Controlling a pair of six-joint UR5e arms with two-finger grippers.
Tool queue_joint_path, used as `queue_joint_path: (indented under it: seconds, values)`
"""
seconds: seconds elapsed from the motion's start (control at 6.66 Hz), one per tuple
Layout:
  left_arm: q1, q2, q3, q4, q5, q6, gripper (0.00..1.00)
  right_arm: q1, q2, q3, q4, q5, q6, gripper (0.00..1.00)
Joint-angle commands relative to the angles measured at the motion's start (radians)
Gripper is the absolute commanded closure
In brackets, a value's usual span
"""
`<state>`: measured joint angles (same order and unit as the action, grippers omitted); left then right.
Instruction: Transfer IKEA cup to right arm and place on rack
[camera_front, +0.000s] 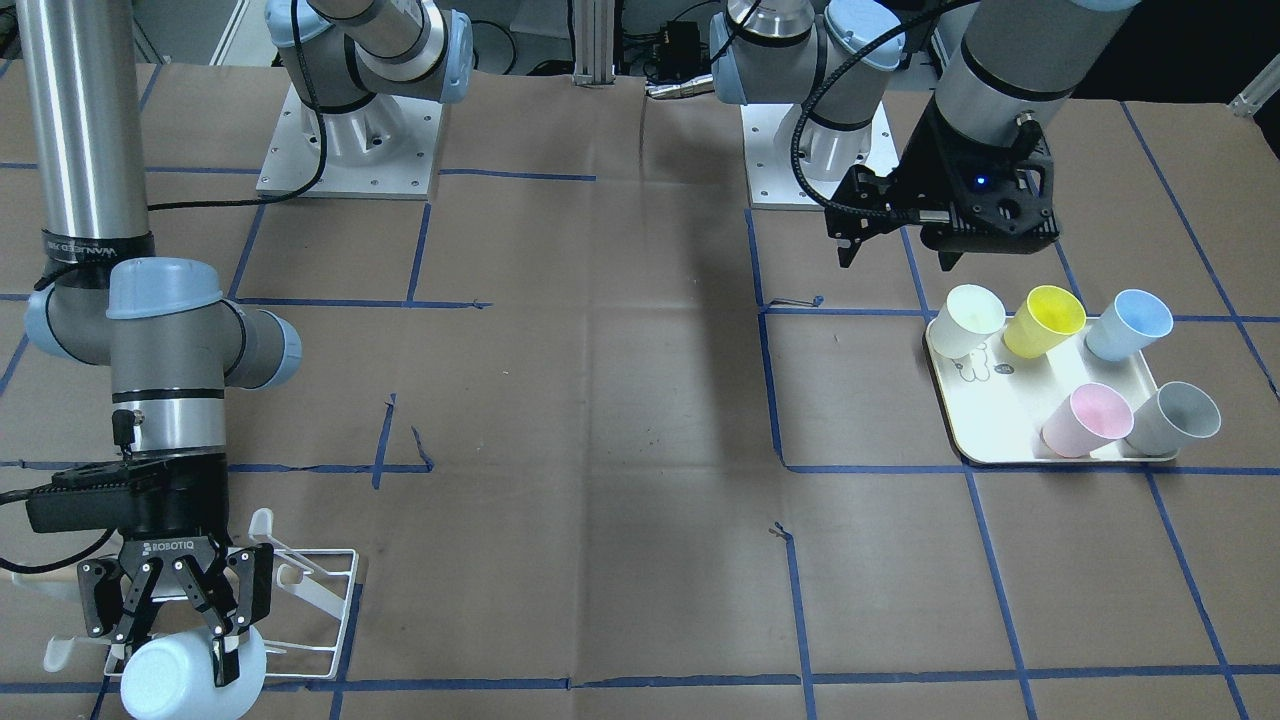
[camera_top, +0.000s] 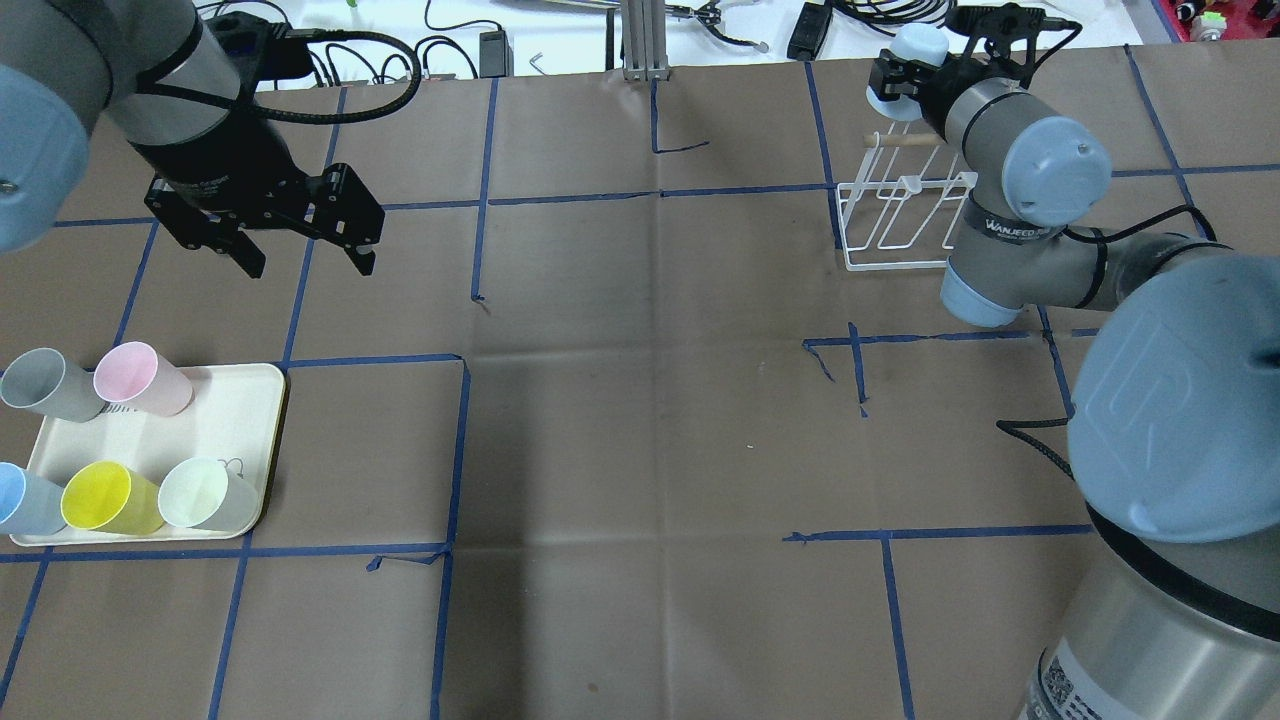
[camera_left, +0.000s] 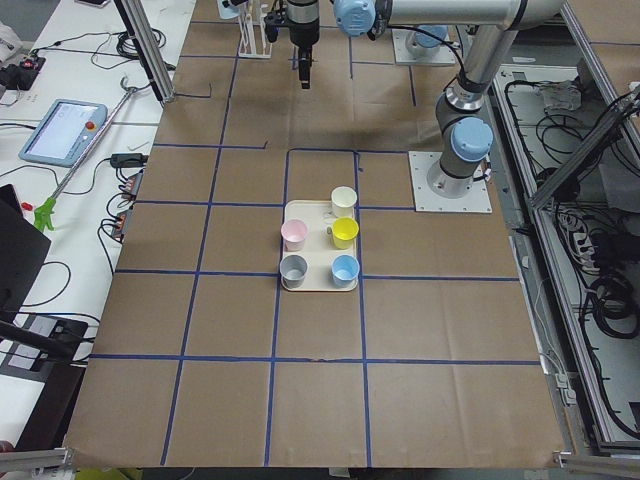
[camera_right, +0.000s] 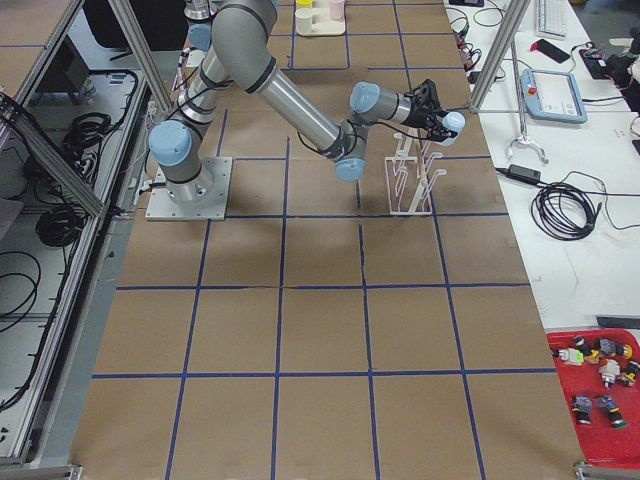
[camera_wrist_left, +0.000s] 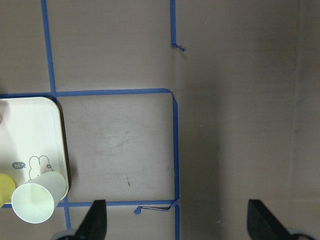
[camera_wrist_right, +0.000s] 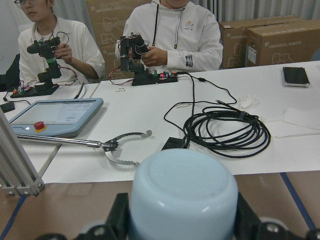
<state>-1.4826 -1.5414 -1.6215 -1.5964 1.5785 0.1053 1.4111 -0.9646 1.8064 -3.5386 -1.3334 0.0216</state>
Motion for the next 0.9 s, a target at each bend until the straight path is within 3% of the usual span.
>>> queue_joint_path:
  seconds: [0.0, 0.45, 0.75]
  values:
    - [0.162, 0.076, -0.110, 0.006, -0.002, 0.155, 0.01, 0.005, -0.003, 0.016, 0.006, -0.001, 0.012, 0.01]
    - [0.437, 0.155, -0.263, 0.029, -0.003, 0.396, 0.02, 0.012, -0.011, 0.010, 0.006, -0.001, 0.014, 0.00]
    - [0.476, 0.168, -0.316, 0.064, -0.003, 0.447, 0.02, 0.018, -0.045, 0.005, 0.006, 0.003, 0.015, 0.00]
